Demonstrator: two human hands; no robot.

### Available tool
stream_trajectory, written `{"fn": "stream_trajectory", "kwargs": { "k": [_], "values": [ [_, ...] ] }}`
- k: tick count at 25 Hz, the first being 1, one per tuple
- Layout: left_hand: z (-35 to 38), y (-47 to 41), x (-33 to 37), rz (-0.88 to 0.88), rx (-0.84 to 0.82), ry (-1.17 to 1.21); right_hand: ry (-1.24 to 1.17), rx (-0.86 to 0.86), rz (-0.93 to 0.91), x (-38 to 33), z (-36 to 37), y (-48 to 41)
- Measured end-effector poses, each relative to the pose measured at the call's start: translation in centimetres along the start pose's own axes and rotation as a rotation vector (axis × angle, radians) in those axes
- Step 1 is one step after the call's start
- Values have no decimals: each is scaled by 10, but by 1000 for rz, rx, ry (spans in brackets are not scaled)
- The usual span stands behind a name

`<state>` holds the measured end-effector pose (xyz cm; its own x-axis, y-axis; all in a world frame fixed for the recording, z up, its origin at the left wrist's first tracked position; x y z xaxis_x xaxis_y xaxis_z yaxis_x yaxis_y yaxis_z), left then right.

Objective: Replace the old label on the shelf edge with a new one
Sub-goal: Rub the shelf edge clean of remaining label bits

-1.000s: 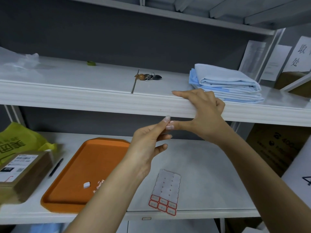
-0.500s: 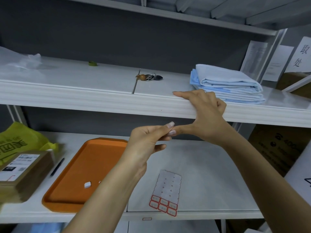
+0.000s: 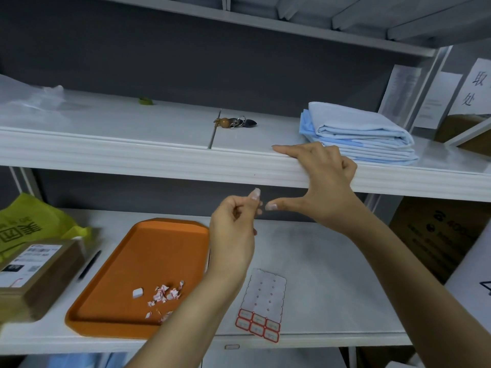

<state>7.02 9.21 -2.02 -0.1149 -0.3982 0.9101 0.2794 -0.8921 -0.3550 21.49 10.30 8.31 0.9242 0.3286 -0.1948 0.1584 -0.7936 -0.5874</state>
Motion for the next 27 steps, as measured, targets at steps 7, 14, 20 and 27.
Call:
{"fn": "stream_trajectory", "kwargs": {
  "k": [7,14,20,27],
  "values": [
    [-10,-5,-5,-28,-10,-26,-115,201,173,-2,-5,-8],
    [-17,-9,2,-29,-13,-12,-228,118,85,1,-9,-7],
    [-16,-10,3,-49,-19,7,-168,141,68,2,-8,-5],
    [-26,-14,7,-54,15,15,-154,192,85,-1,-5,-7]
  ]
}}
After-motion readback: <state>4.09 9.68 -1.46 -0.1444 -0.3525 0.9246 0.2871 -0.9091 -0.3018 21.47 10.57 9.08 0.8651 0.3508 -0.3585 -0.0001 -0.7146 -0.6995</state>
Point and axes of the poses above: each hand's wrist, its own y-axis away from the middle knuckle, its own z-axis out of the palm, x = y × z, the point moved 9 cm from there along -y, towards the middle knuckle, and after that the axes turned 6 degrees about z, right-handed, at the moved point
